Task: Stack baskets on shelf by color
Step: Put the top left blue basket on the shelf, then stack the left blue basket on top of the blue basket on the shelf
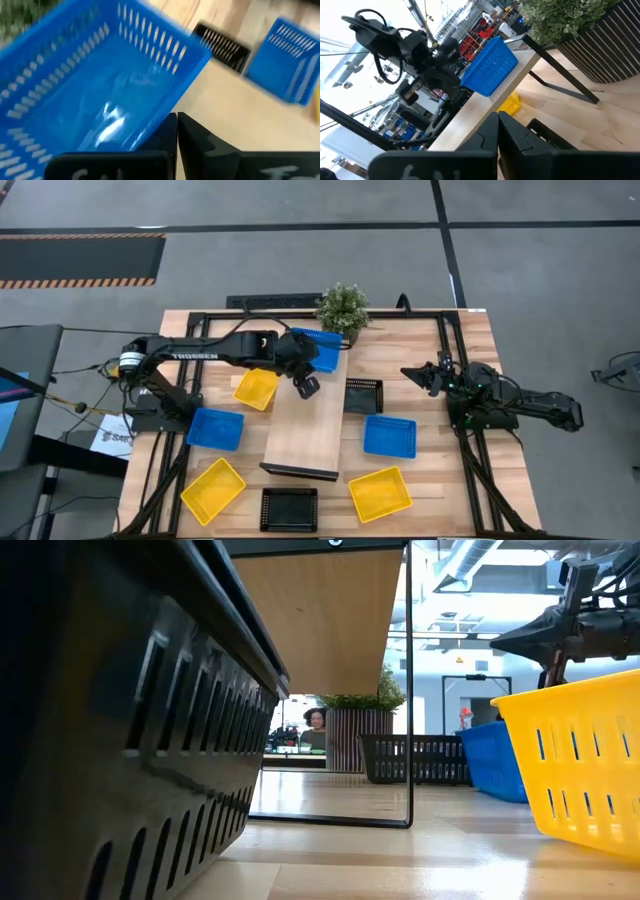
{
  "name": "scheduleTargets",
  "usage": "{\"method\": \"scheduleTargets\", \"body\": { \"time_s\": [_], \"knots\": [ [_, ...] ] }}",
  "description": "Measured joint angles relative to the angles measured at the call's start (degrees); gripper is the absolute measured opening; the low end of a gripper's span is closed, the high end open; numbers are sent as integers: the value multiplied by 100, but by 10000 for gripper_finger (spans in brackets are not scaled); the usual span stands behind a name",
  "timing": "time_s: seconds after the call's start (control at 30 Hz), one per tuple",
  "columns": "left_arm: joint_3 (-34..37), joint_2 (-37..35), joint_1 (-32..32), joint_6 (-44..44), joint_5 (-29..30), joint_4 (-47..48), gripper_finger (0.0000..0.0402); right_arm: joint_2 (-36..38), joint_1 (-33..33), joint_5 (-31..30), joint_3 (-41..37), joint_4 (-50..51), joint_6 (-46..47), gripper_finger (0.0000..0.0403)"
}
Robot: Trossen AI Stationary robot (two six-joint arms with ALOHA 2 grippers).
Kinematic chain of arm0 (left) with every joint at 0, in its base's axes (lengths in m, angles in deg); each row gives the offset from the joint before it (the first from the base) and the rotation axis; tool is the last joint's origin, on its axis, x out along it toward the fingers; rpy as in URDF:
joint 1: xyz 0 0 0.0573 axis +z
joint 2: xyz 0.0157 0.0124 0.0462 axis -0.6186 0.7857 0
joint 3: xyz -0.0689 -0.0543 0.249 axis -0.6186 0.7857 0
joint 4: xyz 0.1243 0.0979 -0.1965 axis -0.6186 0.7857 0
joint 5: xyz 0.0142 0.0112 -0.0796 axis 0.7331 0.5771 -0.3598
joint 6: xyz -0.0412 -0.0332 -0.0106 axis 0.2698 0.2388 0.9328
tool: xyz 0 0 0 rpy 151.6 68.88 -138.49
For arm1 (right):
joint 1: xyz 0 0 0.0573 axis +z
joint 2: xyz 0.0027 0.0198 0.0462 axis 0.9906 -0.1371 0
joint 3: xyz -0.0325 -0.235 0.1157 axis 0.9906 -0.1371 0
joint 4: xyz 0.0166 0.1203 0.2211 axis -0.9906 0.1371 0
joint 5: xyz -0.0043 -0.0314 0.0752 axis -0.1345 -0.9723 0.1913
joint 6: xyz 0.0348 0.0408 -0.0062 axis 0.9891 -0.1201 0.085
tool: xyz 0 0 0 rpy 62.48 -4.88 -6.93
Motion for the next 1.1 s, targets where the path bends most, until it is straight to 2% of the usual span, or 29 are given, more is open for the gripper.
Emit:
{"method": "scheduleTargets", "body": {
  "time_s": [0.17,0.37,0.47,0.57,0.7,0.8,0.87,0.97,1.1],
  "knots": [
    [0,0,14,-47,-1,-581,0,0,0,0,0,20,-12,26],
    [-43,-22,42,-340,111,-530,0,1,0,0,-1,22,-8,26],
    [-523,-143,3,-859,115,-77,0,0,0,1,0,21,-6,26],
    [-1328,-342,-20,-1006,198,1250,0,1,0,1,0,20,-5,26],
    [-2010,-409,-37,275,671,3420,8,0,-1,2,0,20,-3,26],
    [-1990,-538,-214,1081,837,4690,28,1,-1,2,0,20,-3,26],
    [-1734,-563,-396,1484,778,4804,50,1,-1,2,0,20,-4,26],
    [-1180,-664,-653,1886,239,4602,92,2,-2,2,0,20,-3,26],
    [-438,-759,-863,3176,143,4822,151,0,0,4,-1,16,-3,26]
  ]
}}
